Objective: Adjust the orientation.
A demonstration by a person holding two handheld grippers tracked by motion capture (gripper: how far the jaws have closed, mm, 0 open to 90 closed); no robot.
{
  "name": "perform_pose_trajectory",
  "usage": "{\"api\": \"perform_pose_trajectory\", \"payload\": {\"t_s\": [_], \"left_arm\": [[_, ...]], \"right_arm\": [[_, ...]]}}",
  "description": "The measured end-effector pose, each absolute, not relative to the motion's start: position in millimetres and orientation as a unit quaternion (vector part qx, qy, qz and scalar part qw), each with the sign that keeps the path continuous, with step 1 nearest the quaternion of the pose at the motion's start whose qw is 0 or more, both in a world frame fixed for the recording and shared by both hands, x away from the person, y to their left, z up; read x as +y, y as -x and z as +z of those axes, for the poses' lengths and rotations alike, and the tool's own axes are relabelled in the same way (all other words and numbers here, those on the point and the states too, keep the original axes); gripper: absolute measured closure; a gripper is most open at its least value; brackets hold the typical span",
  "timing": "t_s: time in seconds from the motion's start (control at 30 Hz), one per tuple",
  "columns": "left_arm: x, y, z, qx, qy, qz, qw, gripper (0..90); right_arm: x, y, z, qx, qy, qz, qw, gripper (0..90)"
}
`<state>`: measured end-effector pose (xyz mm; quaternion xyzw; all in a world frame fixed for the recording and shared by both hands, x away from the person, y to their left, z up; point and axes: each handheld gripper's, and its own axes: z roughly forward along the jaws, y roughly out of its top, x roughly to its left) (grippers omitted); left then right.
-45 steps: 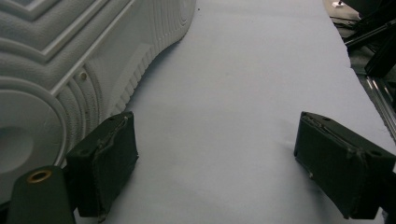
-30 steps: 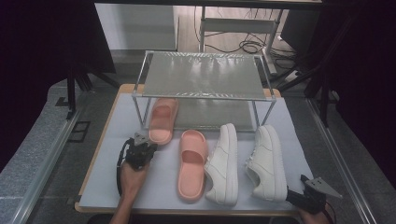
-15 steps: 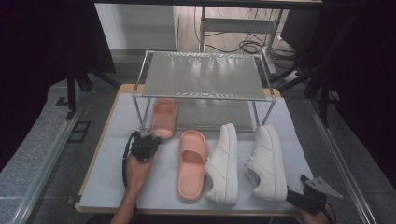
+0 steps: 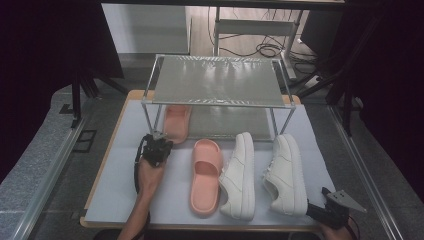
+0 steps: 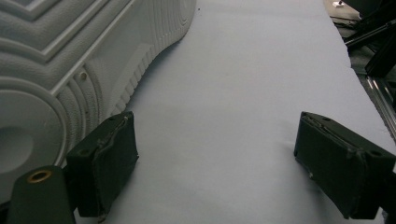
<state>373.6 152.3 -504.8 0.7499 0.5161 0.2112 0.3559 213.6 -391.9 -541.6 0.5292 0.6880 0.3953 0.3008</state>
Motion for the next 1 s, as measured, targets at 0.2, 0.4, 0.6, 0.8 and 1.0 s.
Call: {"api": "perform_pose_trajectory", "payload": {"t_s": [0.2,0.4,0.6,0.8,1.0], "left_arm": [[153.7,-382.3,-504.7,0.524,-0.744,0.214,0.355,89.7],[152.1,-389.4,-506.0,0.525,-0.744,0.221,0.35,89.7],[150.9,-395.8,-507.9,0.525,-0.744,0.231,0.343,89.7],[148.1,-404.3,-509.8,0.524,-0.747,0.233,0.336,89.7],[144.5,-412.5,-512.1,0.521,-0.751,0.233,0.331,89.7]], "right_arm": [[-391.9,-213.6,-541.6,0.688,-0.529,0.395,0.301,12.7],[-391.9,-213.6,-541.6,0.688,-0.529,0.395,0.301,12.7],[-391.9,-213.6,-541.6,0.688,-0.529,0.395,0.301,12.7],[-391.9,-213.6,-541.6,0.688,-0.529,0.395,0.301,12.7],[-392.0,-213.6,-541.6,0.688,-0.529,0.396,0.301,12.7]]}}
